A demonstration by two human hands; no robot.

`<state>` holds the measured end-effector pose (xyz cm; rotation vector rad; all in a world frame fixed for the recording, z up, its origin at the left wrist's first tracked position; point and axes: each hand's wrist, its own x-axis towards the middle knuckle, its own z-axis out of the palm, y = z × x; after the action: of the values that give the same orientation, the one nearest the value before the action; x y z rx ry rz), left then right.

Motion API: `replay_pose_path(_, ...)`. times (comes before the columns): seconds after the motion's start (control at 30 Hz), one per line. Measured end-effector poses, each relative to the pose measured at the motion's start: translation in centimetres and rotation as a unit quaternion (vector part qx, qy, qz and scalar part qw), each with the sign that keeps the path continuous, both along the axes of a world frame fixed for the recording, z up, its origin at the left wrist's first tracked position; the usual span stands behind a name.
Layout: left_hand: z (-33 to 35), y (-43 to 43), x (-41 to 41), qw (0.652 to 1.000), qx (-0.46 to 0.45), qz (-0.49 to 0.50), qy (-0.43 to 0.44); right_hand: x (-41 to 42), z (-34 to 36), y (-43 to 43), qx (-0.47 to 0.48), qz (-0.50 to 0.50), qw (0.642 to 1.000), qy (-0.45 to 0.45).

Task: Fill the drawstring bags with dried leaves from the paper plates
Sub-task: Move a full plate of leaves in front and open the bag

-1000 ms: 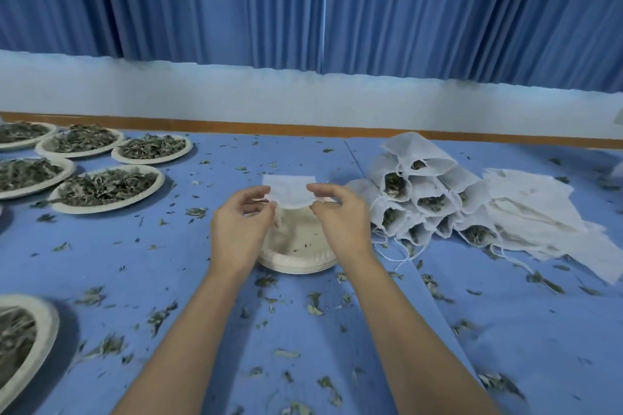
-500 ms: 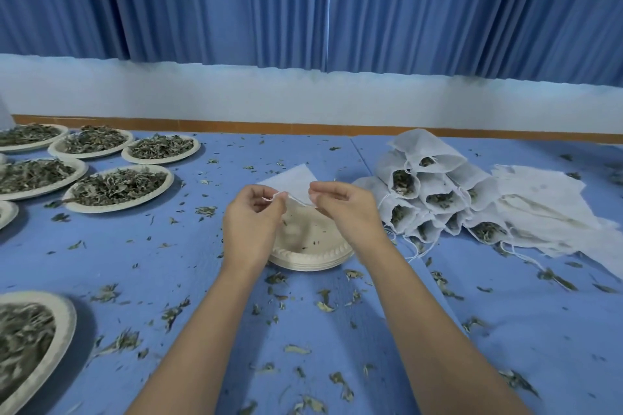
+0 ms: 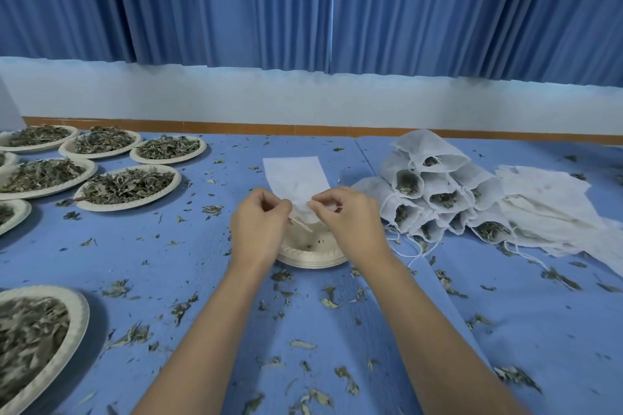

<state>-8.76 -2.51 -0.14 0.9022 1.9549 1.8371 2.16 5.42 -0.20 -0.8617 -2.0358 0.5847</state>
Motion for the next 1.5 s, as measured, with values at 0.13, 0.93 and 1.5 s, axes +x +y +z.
replay_pose_path(0.13, -0.6, -0.2, -0.1, 0.985, -0.024, 0.018, 0.171, -0.1, -0.2, -0.3, 0.076, -0.007, 0.993, -0.095)
replay_pose_path(0.93, -0.4, -0.6, -0.6, 0.942, -0.097, 0.078, 0.312, -0.4, 0.0, -0.4, -0.007, -0.108, 0.994, 0.024)
replay_pose_path(1.5, 2.1, -0.5, 0.4, 0.862, 0.048, -0.252, -0.438, 0.4, 3.0, 0.0, -0.542, 0.083, 0.751, 0.369)
